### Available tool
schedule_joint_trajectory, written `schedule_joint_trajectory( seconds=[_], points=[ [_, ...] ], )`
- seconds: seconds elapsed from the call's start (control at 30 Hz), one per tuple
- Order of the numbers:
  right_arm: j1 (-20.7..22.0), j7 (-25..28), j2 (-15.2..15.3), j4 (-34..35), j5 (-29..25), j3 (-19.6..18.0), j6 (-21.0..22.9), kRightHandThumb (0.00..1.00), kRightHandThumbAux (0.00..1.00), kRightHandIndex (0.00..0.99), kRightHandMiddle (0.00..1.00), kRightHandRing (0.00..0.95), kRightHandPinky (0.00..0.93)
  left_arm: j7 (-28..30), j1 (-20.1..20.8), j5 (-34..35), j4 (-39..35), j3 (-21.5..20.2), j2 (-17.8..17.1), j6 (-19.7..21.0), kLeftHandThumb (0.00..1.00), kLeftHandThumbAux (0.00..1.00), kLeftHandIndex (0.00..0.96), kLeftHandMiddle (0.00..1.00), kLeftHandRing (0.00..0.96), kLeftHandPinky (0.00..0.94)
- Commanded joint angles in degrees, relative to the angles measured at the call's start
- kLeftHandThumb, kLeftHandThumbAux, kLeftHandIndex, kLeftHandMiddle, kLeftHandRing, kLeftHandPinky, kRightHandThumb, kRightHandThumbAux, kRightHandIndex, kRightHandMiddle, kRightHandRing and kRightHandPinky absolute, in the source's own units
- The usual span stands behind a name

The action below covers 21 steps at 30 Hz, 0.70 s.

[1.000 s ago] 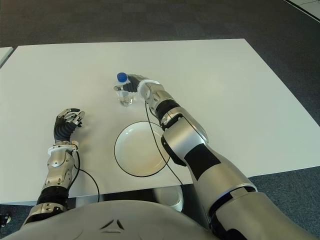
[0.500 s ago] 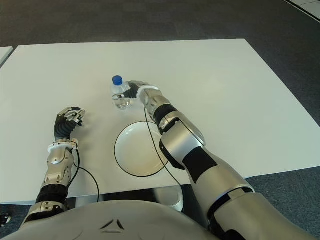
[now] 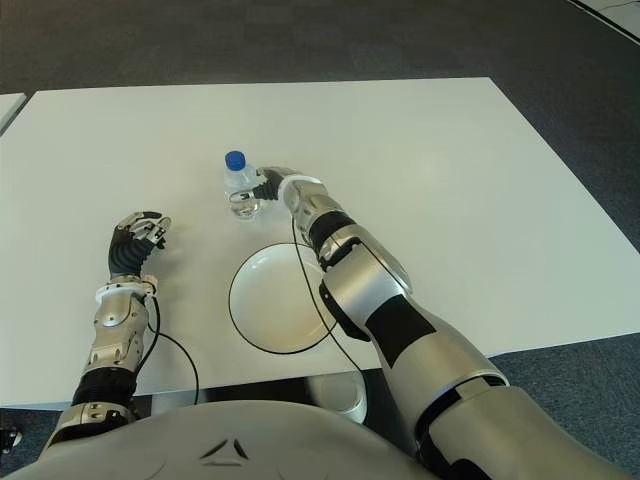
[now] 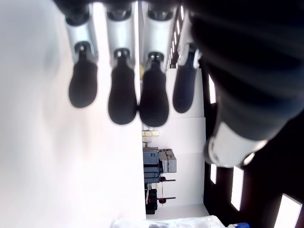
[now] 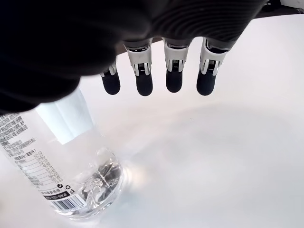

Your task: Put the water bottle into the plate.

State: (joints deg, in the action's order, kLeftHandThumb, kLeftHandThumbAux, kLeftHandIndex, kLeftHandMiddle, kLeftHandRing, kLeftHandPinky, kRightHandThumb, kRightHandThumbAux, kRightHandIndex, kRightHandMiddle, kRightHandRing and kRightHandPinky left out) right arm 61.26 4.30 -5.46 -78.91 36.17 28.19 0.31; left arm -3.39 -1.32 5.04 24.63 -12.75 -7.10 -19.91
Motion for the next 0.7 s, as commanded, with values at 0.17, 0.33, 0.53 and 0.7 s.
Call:
schedule_joint_trajectory(
  seconds=[0.17,0.33,0.53,0.7],
  points=[
    [-2.6,-0.6,-3.1,-0.2,-4.5,-4.6,1.2,0.501,0.380,0.000,0.014,0.026,0.156,0.3,-0.1,0.2,-0.8,-0.3,0.0,0.6,0.709,0.710,0.437,0.712,0.689,0.663],
    [-3.0,-2.5,-3.4,-0.1,-7.3,-7.6,0.9,0.534,0.471,0.099,0.114,0.110,0.216,0.5,-0.2,0.4,-1.0,-0.3,0.1,0.8,0.709,0.709,0.437,0.711,0.688,0.661],
    [-3.5,-4.2,-3.7,0.1,-10.2,-11.0,0.0,0.576,0.526,0.333,0.218,0.176,0.243,0.9,0.1,0.6,-0.3,-0.4,-0.1,0.5,0.709,0.709,0.437,0.708,0.686,0.663],
    [-4.1,-4.8,-3.7,0.0,-11.2,-12.4,-1.0,0.645,0.622,0.402,0.241,0.193,0.248,0.7,0.4,0.4,0.3,-0.4,-0.2,0.3,0.709,0.709,0.437,0.706,0.683,0.654]
  ],
)
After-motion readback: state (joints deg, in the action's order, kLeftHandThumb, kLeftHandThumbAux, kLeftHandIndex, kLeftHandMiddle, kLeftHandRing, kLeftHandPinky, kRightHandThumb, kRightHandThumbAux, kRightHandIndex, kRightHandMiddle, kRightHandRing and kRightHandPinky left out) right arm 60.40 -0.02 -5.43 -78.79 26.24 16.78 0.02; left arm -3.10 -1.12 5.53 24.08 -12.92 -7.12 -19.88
